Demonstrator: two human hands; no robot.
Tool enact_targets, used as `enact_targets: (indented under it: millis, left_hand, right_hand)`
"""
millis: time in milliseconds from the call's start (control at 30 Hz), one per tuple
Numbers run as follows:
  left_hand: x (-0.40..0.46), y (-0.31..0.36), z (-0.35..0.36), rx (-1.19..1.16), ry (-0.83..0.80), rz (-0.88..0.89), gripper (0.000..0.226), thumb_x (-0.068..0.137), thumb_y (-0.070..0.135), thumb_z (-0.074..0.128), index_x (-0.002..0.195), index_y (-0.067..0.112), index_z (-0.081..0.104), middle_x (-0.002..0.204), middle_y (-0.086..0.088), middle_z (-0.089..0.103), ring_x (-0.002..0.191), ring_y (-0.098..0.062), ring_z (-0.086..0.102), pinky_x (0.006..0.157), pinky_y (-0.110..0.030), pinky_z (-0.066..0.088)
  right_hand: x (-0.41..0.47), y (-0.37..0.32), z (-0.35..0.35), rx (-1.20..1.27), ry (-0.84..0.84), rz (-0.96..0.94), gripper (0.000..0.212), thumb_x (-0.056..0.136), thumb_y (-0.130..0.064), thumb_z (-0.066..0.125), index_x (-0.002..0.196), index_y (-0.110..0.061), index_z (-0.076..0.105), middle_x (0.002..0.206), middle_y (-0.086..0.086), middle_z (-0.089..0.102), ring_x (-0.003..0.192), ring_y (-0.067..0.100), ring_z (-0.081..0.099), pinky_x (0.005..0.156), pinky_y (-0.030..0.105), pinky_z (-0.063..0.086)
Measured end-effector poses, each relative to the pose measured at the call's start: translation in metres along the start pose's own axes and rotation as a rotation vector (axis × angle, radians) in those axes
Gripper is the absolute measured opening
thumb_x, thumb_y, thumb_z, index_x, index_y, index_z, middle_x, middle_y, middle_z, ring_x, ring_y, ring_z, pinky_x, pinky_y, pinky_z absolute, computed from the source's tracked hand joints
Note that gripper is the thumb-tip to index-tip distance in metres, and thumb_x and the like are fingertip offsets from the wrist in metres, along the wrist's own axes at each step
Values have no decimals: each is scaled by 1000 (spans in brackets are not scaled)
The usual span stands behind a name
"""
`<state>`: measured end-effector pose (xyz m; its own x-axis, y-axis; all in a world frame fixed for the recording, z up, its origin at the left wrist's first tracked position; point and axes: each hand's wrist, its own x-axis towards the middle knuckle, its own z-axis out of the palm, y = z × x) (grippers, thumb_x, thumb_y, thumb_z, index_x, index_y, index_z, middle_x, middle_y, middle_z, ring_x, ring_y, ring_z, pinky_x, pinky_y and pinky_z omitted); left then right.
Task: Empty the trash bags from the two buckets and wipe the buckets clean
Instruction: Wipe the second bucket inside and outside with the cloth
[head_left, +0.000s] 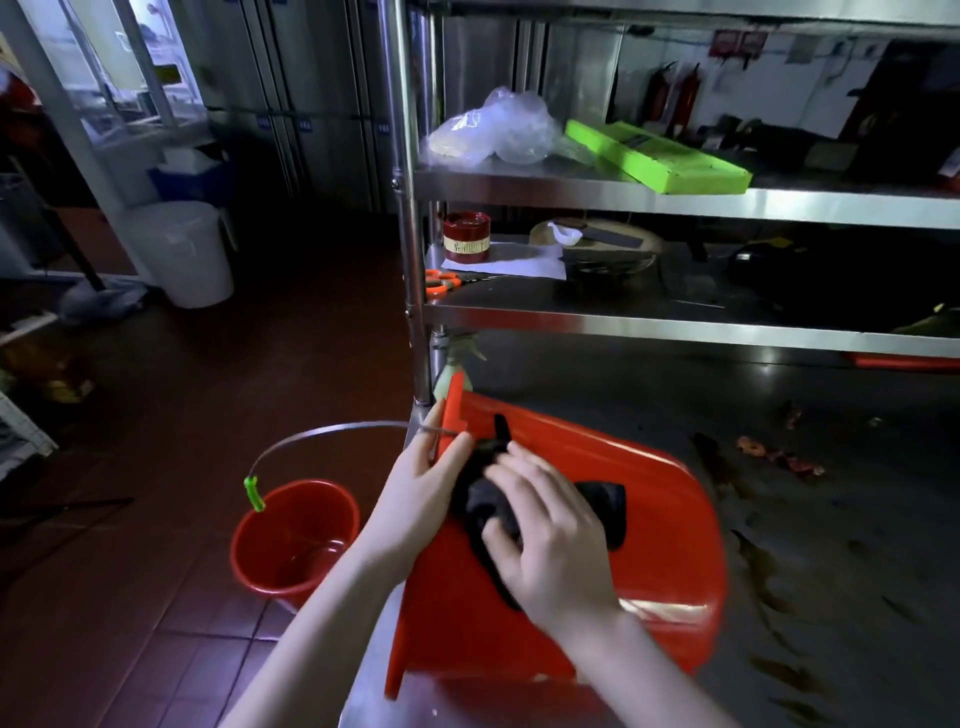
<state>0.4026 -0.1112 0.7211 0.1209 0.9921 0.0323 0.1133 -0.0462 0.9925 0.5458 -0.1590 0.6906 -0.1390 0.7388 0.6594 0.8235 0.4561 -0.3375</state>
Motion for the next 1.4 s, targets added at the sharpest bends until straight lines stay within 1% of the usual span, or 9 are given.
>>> enact_targets:
  millis: [167,367,567,633,767,867,1133,1267,1400]
  left_hand:
    - [4,-11,-20,0,55,10,45,101,26,48,139,48,37,120,23,60,100,17,59,80,-8,48]
    - [1,-17,-27,99,7,-29,51,100,34,49,146,48,32,131,12,60,103,4,64,80,-17,54]
    - [10,-19,-28,148,68,-35,49,98,40,52,144,47,38,122,13,64,97,2,66,74,-17,54]
    - [8,-18,-27,123,59,-34,46,98,34,53,140,49,42,112,13,69,92,1,68,70,-18,55]
    - [3,-17,-27,109,69,-8,55,92,23,65,139,43,46,105,12,72,92,-5,71,74,-26,58]
    - [0,-19,-29,142,56,-22,72,79,21,74,138,49,43,104,6,74,86,-15,73,75,-43,61]
    - [-3,-19,-27,64,35,-71,76,86,5,68,139,52,42,98,1,76,75,-25,74,63,-42,61]
    - [-17,-30,-29,115,42,10,77,84,8,71,139,54,41,104,4,75,82,-24,74,63,-44,61]
    - [-44,-44,-26,169,96,78,80,74,23,72,141,53,39,116,13,70,101,-7,68,84,-35,58]
  right_hand:
    - [64,15,18,50,-119,46,33,84,-30,48,105,-15,68,112,0,68,111,20,60,93,30,44]
    - [132,61,40,-67,-267,615,24,94,-33,44,100,-17,60,111,9,64,103,35,57,72,34,36]
    - [16,36,-9,38,-214,-21,38,88,-29,54,123,-15,64,132,0,59,131,16,48,109,26,36]
    - [-2,53,-19,8,-184,-40,39,88,-28,54,121,-13,66,131,1,60,130,16,50,110,28,37]
    - [55,107,-17,-117,-164,523,27,92,-35,47,109,-21,64,113,7,65,104,32,60,78,36,45]
    - [83,133,-16,-158,-314,789,23,95,-34,44,102,-20,60,109,13,64,93,33,54,72,35,39]
    - [-57,85,-57,-111,-125,126,41,95,-30,44,127,-10,62,136,3,55,133,18,47,109,30,38]
    - [-9,131,-58,-181,-59,556,37,89,-34,44,110,-12,64,112,12,66,105,35,61,81,38,47]
    - [79,161,-31,-170,-514,852,26,91,-37,47,102,-24,67,115,14,66,104,36,59,78,34,44]
